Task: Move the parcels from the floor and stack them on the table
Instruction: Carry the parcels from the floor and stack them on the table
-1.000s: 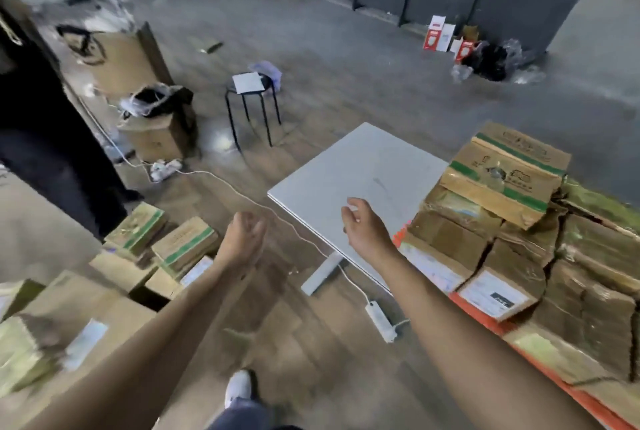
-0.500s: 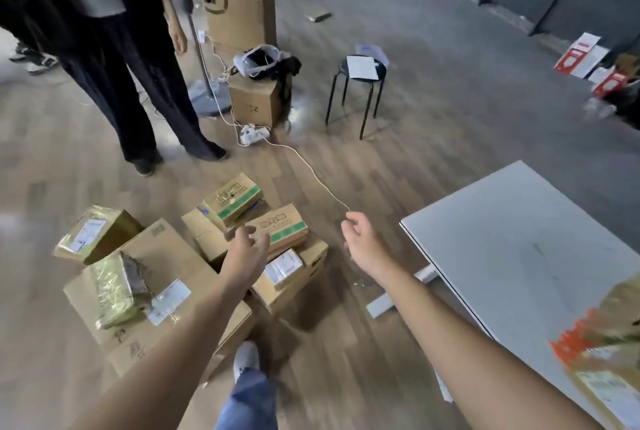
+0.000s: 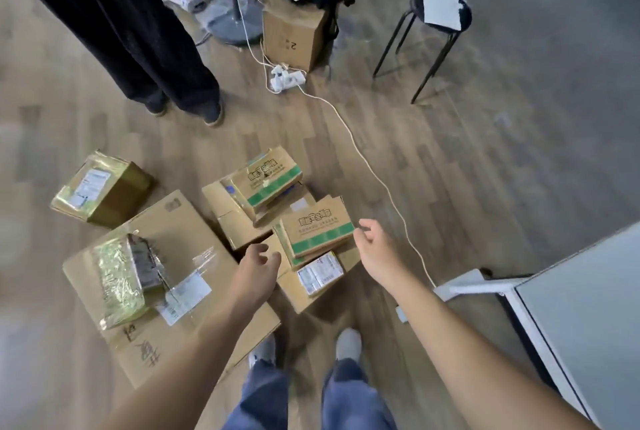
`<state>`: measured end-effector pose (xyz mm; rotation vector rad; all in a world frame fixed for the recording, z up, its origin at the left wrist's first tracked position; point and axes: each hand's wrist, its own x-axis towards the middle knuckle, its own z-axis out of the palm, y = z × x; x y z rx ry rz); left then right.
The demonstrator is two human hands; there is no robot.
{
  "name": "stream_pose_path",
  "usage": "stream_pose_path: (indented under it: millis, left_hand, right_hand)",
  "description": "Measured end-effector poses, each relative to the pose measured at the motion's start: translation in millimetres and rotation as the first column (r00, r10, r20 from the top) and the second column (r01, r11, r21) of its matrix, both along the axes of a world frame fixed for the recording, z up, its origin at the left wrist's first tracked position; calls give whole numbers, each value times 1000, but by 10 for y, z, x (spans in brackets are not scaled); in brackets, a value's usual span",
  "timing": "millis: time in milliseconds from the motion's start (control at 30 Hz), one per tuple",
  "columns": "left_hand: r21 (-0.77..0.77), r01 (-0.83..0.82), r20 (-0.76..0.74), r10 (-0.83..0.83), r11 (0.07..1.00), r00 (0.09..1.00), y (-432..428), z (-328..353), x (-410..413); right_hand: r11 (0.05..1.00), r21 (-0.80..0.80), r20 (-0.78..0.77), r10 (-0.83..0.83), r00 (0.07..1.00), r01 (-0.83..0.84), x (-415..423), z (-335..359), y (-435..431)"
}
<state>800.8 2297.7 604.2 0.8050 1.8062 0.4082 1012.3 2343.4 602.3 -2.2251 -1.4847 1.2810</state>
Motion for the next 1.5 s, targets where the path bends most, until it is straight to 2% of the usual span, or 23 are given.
stream_pose_path:
  millis: [167, 433, 600, 733, 867, 967, 1100, 1200, 1300, 1500]
  left_hand:
    - [-89, -10, 38, 13, 996, 999, 380, -530, 221]
    - [-131, -95, 75, 106, 987, 992, 932, -1690, 671]
    - [-272, -136, 68, 160, 953, 985, 985, -2294, 625]
    - [-379, -177, 116, 236, 908, 965, 970, -2464, 587]
    - [-387, -254, 86, 309, 886, 947, 958, -2251, 567]
    - [-360, -280, 116, 341, 890, 933, 971, -1812, 548]
    - [-320, -298, 143, 357, 899, 923, 981, -1047, 506]
    - [-291, -302, 199, 367, 908, 909, 1001, -506, 513]
    - [-214, -240, 276, 295, 947, 915, 1028, 24, 500]
    - [-113, -38, 359, 76, 993, 930, 919, 771, 710]
  right_hand:
    - [999, -42, 29, 36, 999, -35, 71, -740, 443]
    - [985, -109, 159, 149, 976, -133, 477, -2089, 1026]
    - [974, -198, 143, 141, 980, -111, 537, -2635, 1143]
    - [974, -217, 81, 91, 993, -72, 476, -2745, 1131]
    - [975, -205, -18, -90, 996, 85, 510, -2437, 1155]
    - [966, -193, -95, -195, 976, 174, 549, -1976, 1157]
    - [969, -159, -140, -212, 967, 190, 545, -1263, 1043]
    - [968, -61, -142, -249, 958, 242, 536, -678, 907]
    - [943, 28, -188, -321, 928, 332, 518, -110, 722]
    - [806, 77, -290, -545, 786, 587, 759, 717, 97]
